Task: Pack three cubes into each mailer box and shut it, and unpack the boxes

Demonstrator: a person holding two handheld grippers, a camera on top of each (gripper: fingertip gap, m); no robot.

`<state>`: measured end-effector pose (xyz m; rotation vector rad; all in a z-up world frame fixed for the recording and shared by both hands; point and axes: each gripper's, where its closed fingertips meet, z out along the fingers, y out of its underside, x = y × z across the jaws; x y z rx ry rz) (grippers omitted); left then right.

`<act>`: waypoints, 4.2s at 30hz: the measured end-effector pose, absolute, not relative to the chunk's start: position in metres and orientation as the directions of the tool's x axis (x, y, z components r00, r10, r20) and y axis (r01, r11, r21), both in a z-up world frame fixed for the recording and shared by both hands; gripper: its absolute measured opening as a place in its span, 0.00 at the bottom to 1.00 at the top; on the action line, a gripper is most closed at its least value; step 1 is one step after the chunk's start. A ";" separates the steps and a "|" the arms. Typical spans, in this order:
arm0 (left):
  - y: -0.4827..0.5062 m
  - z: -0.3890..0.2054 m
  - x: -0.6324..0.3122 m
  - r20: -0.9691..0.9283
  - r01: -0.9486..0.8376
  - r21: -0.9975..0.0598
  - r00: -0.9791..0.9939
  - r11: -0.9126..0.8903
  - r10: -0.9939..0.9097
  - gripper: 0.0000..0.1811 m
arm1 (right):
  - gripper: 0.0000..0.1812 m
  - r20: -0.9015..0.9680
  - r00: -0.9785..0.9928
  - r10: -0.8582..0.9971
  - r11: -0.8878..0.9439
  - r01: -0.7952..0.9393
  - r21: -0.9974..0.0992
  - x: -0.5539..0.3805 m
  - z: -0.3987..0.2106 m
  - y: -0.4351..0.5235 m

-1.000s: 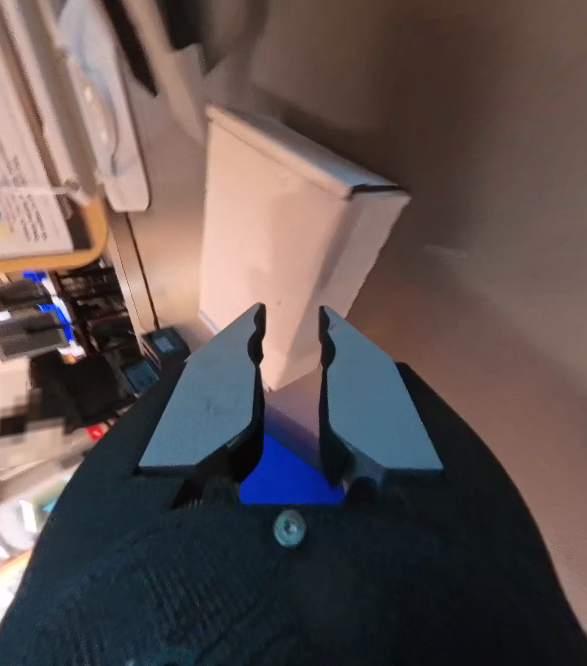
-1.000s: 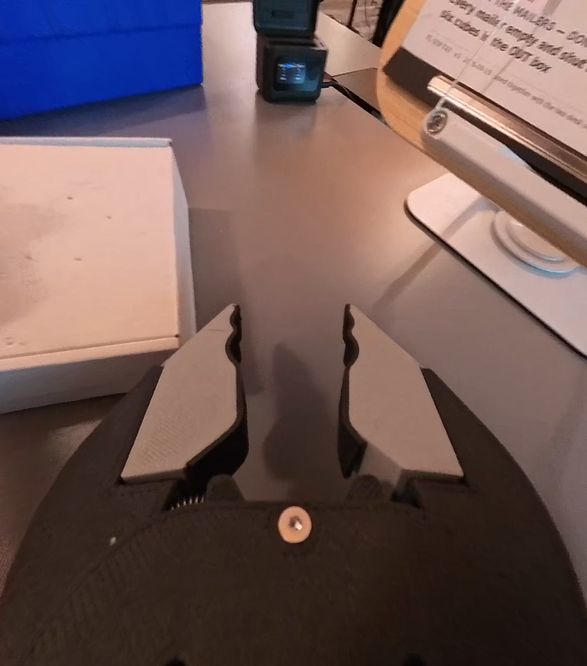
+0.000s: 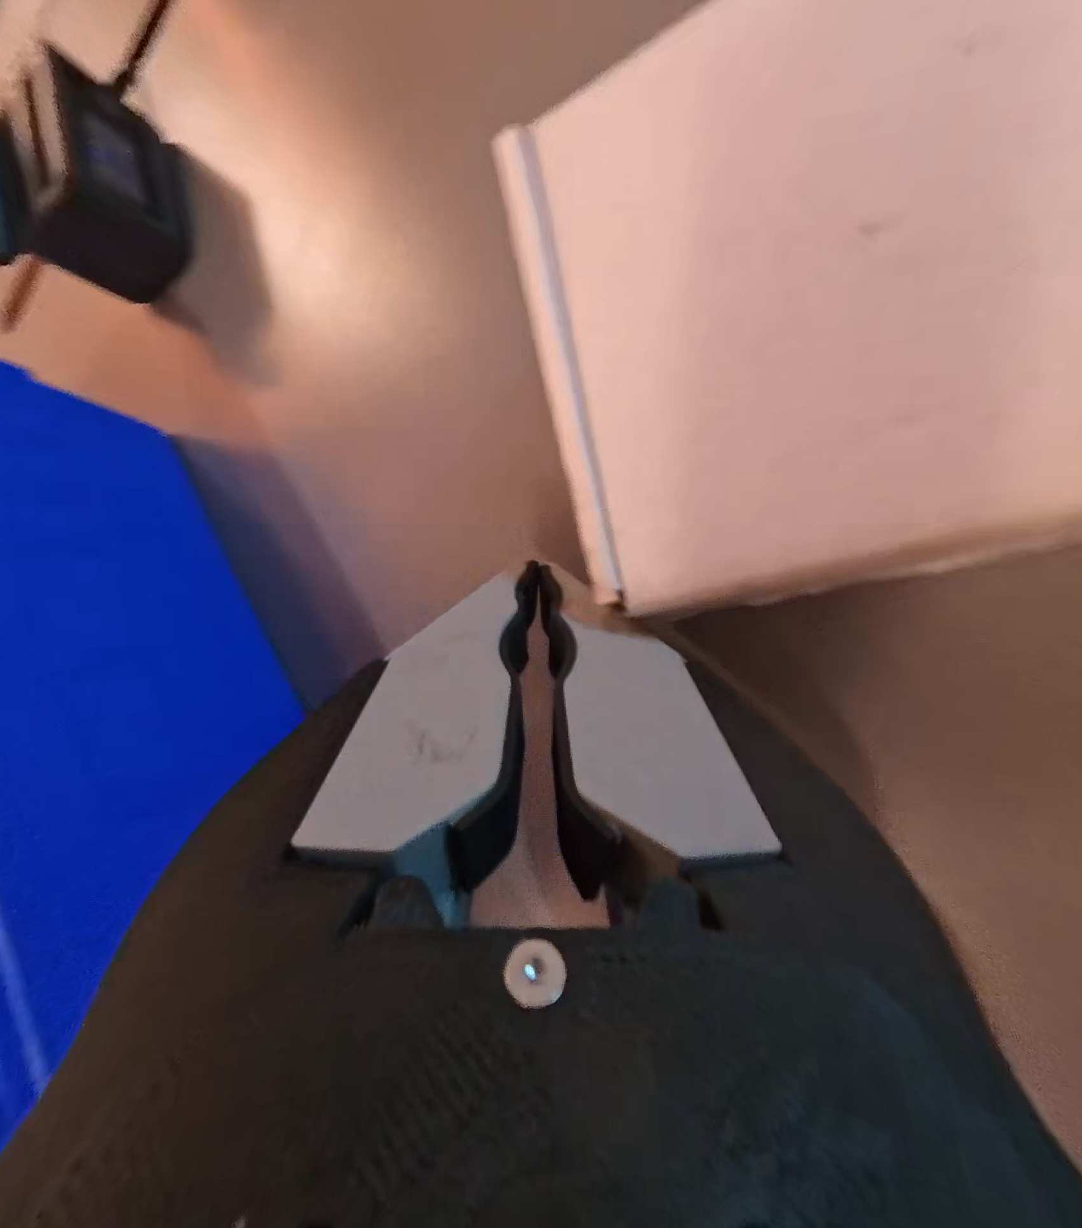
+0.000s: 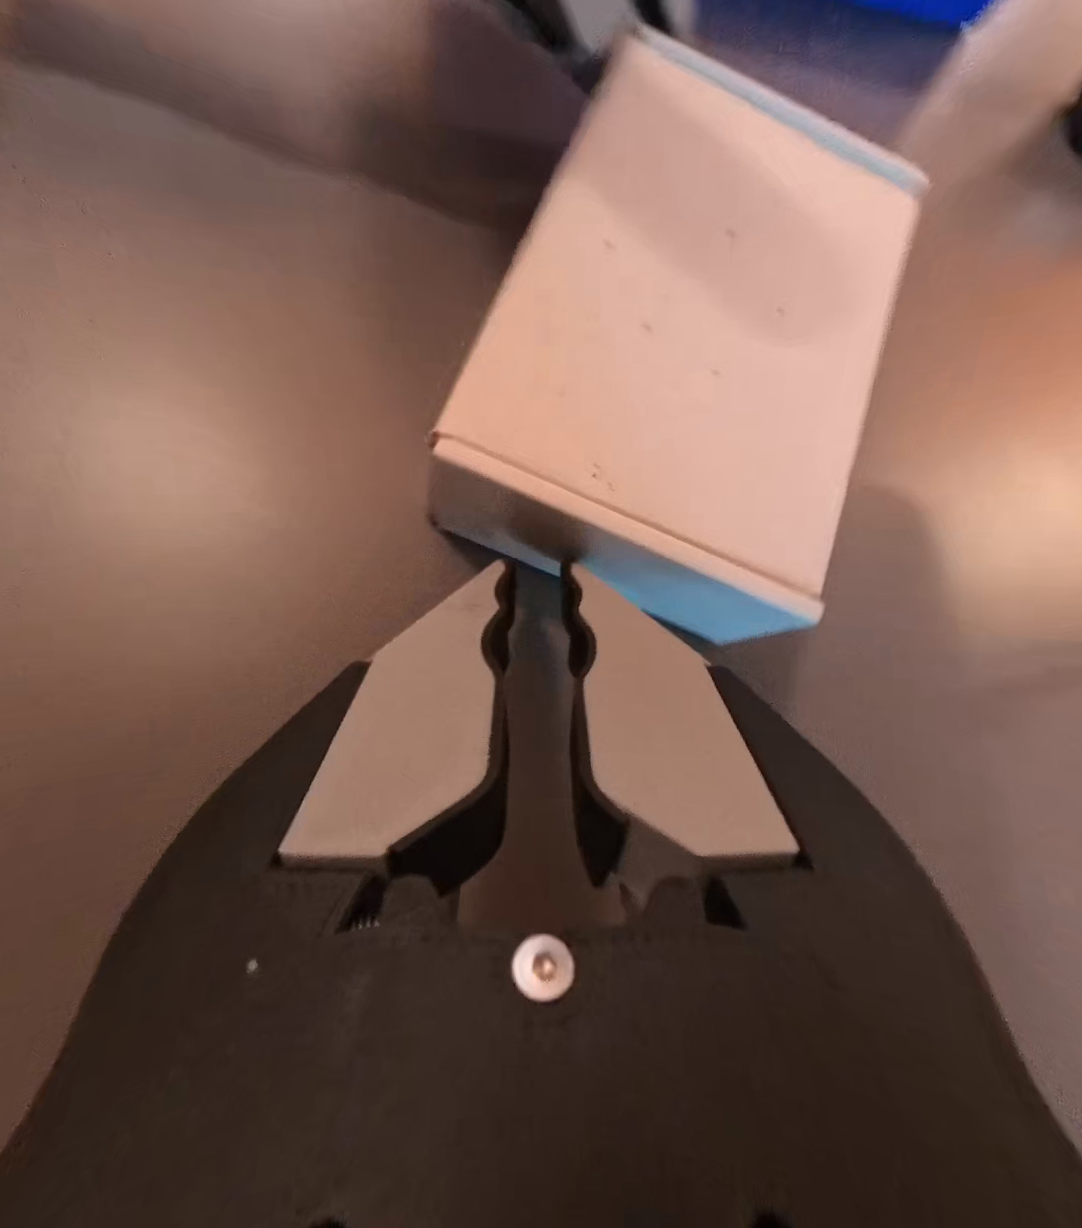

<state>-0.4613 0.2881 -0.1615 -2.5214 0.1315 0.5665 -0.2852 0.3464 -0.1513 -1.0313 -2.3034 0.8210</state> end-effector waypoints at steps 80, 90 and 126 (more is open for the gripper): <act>0.391 -0.117 -0.352 -0.067 -0.235 -0.916 0.890 -0.326 -0.452 0.54 | 0.40 -0.353 -0.244 0.903 -0.197 0.494 -0.847 -0.306 -0.107 0.434; 0.375 -0.064 -0.371 -0.006 -0.069 -0.987 0.917 -0.142 -0.400 0.47 | 0.37 -0.123 -0.181 0.976 -0.047 0.374 -0.926 -0.305 -0.079 0.454; 0.369 -0.083 -0.308 0.135 -0.067 -0.937 0.837 -0.343 -0.531 0.46 | 0.35 0.438 -0.206 0.875 0.476 0.199 -0.857 -0.296 -0.026 0.378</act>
